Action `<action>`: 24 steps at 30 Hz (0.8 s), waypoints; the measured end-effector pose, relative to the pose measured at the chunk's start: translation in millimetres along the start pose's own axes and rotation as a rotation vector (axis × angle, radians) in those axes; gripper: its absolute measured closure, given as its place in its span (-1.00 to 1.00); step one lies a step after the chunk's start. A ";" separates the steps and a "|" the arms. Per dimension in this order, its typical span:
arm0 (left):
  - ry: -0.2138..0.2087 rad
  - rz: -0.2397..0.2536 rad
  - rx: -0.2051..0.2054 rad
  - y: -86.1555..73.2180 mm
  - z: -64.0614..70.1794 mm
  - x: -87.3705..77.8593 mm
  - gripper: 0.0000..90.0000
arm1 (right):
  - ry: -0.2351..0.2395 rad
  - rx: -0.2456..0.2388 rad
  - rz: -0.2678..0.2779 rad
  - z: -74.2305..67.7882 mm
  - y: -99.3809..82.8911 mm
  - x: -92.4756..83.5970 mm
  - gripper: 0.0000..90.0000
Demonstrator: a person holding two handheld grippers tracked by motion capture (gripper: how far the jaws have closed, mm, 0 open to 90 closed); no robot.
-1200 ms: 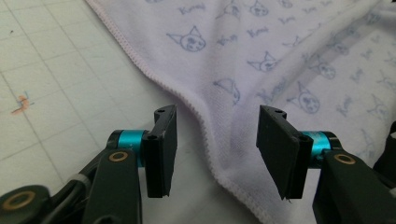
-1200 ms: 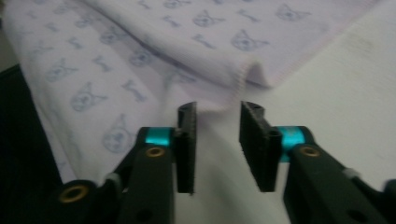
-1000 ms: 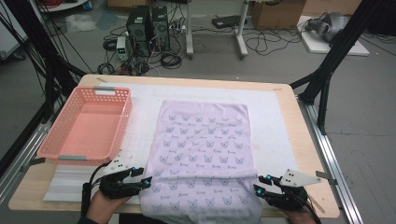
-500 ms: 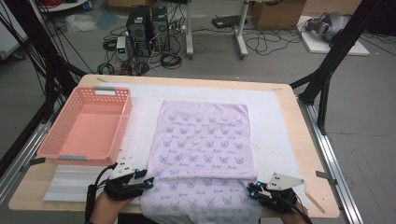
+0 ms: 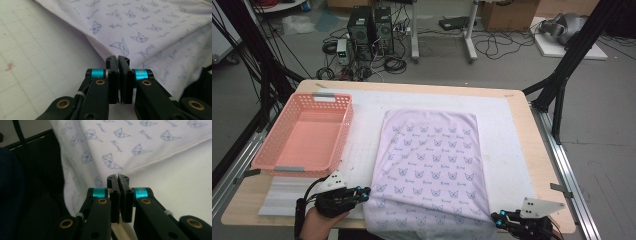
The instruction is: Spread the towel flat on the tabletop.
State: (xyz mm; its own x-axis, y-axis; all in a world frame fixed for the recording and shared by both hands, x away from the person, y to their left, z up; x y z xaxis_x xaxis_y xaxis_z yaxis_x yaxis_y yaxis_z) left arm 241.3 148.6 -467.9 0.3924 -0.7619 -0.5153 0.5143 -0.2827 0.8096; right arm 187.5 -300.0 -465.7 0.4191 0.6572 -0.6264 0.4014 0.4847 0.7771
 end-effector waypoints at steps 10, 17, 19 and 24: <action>0.074 0.126 -0.064 25.4 -23.1 8.9 0.03 | -0.151 0.128 0.105 31.0 26.5 12.3 0.19; 0.184 0.067 -0.094 39.5 -57.3 46.2 0.03 | -0.329 0.146 0.058 73.4 44.3 61.4 0.26; 0.202 0.038 -0.106 40.0 -63.2 54.7 0.04 | -0.343 0.146 0.032 80.7 45.1 73.3 0.31; 0.272 -0.015 -0.077 40.4 -68.0 63.9 0.88 | -0.360 0.126 -0.004 92.1 42.9 79.2 0.97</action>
Point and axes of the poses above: each handheld gripper's, and its own axes: x roughly forward along the jaws, y roughly out of its top, z roughly to its right, the point moved 6 cm from there along x, roughly forward along the jaws, and after that the axes turned 4 degrees about -y, right-handed, at the moved point
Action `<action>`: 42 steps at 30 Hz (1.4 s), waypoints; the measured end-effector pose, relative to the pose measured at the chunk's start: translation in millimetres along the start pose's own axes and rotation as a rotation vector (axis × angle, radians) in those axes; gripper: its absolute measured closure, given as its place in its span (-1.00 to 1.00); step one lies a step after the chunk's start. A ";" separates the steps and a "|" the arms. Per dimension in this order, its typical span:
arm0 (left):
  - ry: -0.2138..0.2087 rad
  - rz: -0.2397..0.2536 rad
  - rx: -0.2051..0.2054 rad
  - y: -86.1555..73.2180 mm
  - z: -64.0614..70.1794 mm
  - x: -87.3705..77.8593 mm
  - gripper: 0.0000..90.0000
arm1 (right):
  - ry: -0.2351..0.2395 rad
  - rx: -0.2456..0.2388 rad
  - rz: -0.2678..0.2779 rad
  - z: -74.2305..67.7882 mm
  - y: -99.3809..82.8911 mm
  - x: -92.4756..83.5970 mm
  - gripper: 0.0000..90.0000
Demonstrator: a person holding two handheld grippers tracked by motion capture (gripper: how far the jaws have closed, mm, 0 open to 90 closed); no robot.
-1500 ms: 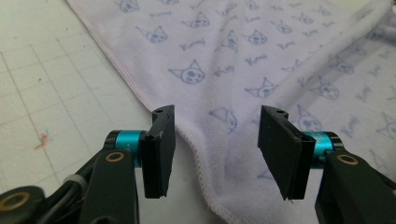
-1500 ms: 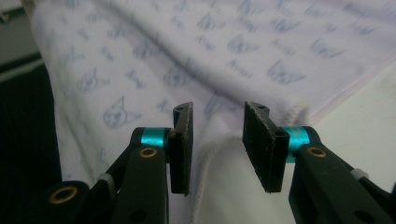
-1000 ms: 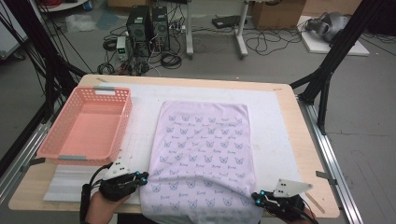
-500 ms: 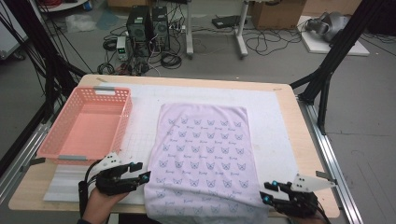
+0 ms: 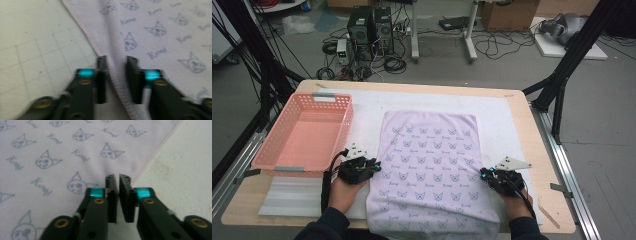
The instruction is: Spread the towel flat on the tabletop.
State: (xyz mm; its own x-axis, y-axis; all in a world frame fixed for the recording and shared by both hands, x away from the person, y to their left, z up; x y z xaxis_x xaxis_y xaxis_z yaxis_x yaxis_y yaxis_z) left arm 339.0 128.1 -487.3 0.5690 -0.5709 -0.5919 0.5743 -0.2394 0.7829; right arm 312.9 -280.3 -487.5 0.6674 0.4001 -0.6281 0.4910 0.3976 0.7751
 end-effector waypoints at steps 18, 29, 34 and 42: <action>-0.027 0.065 -0.071 15.4 -6.0 11.8 0.05 | -0.067 0.122 0.107 29.4 22.6 7.2 0.21; 0.081 -0.023 0.021 35.2 -12.4 37.3 0.93 | -0.053 0.061 -0.015 37.6 41.9 56.7 0.94; 0.152 0.031 -0.059 48.1 -28.6 50.6 0.94 | -0.218 0.027 0.006 50.9 49.7 65.0 0.97; 0.051 0.067 -0.053 46.9 -15.6 36.6 0.19 | -0.190 0.092 0.075 50.4 54.3 49.0 0.44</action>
Point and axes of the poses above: each handheld gripper's, and its own axes: x roughly forward along the jaws, y roughly out of its top, z roughly to its right, the point moved 6 cm from there along x, roughly forward along the jaws, and after that the axes turned 4 degrees about -y, right-handed, at the moved point
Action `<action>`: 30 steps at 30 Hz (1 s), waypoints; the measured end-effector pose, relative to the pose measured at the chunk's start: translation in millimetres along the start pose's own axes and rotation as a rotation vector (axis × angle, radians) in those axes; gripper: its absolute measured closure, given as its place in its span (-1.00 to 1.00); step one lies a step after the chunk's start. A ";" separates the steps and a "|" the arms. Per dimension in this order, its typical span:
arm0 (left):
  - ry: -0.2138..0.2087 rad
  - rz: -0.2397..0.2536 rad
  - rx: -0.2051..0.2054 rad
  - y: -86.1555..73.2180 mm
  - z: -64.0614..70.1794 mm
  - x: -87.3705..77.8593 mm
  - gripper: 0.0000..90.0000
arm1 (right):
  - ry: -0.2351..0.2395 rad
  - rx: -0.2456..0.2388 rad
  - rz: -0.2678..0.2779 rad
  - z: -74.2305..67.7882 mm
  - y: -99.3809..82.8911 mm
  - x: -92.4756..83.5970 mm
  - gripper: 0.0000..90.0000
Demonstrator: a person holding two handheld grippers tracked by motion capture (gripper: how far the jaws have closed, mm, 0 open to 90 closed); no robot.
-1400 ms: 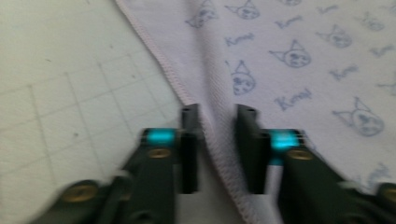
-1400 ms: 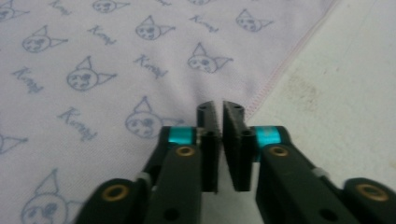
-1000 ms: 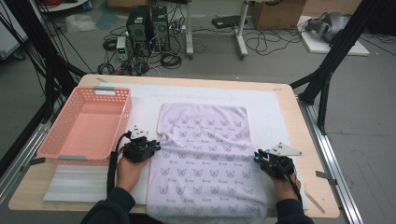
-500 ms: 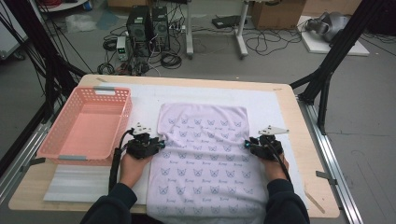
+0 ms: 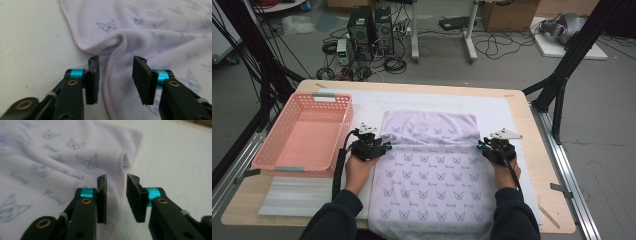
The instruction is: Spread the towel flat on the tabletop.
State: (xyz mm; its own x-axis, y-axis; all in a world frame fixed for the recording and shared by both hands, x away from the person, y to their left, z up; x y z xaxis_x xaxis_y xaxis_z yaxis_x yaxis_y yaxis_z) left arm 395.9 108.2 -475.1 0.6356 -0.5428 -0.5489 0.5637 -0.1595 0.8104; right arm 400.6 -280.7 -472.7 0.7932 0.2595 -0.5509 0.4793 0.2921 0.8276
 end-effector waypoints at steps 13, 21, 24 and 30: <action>-0.136 -0.039 0.039 -53.2 27.7 -50.0 0.00 | 0.223 -0.094 -0.022 -29.2 -54.8 -83.8 0.18; -0.193 -0.048 0.041 -82.0 38.9 -83.7 0.08 | 0.293 -0.104 -0.070 -41.5 -92.6 -118.2 0.27; -0.202 -0.047 0.051 -88.6 46.4 -89.6 0.10 | 0.304 -0.095 -0.068 -43.8 -99.4 -125.0 0.42; -0.168 -0.077 0.140 -89.5 54.6 -87.5 0.92 | 0.325 -0.139 -0.080 -54.6 -94.4 -123.1 0.95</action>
Point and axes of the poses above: each handheld gripper's, and its own axes: x roughly forward along the jaws, y roughly out of its top, z roughly to its right, the point moved 6 cm from there along x, roughly forward along the jaws, and after that the axes turned 4 degrees about -y, right-handed, at the moved point
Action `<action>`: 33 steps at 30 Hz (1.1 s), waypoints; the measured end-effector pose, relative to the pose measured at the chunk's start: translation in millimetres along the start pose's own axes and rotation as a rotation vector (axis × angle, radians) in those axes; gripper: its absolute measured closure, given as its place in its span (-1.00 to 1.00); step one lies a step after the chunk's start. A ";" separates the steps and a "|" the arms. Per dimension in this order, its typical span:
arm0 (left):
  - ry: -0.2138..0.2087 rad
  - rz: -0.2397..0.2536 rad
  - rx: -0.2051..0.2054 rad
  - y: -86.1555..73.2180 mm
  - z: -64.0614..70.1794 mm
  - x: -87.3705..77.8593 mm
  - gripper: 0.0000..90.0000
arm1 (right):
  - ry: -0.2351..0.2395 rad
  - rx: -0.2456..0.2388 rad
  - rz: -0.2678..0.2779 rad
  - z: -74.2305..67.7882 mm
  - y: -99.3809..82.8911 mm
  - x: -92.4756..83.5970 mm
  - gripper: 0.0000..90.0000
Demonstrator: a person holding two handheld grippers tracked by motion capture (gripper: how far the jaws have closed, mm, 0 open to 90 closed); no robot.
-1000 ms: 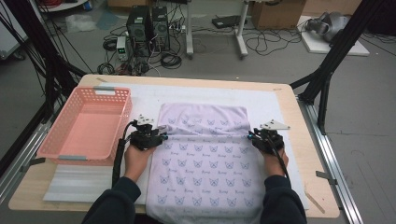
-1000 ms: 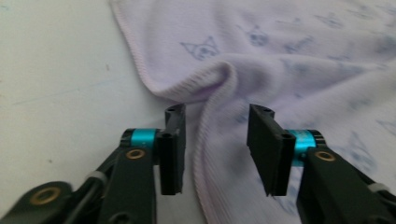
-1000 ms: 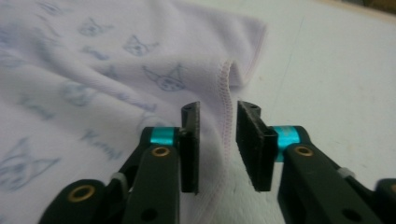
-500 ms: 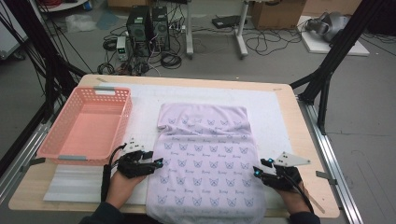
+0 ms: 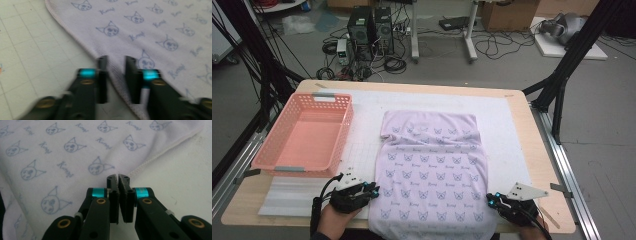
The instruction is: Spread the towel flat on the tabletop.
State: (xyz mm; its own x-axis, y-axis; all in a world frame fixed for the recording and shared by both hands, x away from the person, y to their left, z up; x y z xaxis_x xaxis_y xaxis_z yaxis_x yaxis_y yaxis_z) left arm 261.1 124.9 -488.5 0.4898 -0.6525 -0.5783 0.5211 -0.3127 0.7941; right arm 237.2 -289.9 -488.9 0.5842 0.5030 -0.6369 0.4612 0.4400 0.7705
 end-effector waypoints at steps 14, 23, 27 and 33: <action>0.030 0.076 -0.037 13.7 -22.2 -31.1 0.95 | 0.028 -0.008 0.067 -10.1 20.9 3.1 0.96; -0.029 0.016 -0.070 -0.5 -16.6 -23.4 0.95 | 0.025 0.006 0.038 -3.0 14.2 3.2 0.97; -0.061 -0.020 -0.073 -8.2 -12.3 -26.0 0.95 | 0.041 0.016 0.014 -2.5 1.1 -4.8 0.97; -0.114 -0.037 -0.064 -16.6 -0.3 -36.5 0.95 | 0.075 0.010 -0.008 -6.7 -11.6 -17.5 0.97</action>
State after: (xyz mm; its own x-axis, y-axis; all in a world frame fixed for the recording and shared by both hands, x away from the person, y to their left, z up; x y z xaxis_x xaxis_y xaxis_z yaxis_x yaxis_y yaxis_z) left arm 234.7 154.1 -480.6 0.3887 -0.7167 -0.5790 0.5824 -0.2958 0.7572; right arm 217.1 -298.9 -486.9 0.5288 0.5542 -0.6428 0.4722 0.4372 0.7654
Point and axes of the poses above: each handheld gripper's, and its own axes: x roughly forward along the jaws, y roughly out of its top, z roughly to its right, the point moved 6 cm from there along x, roughly forward along the jaws, and after that the axes turned 4 degrees about -y, right-handed, at the moved point
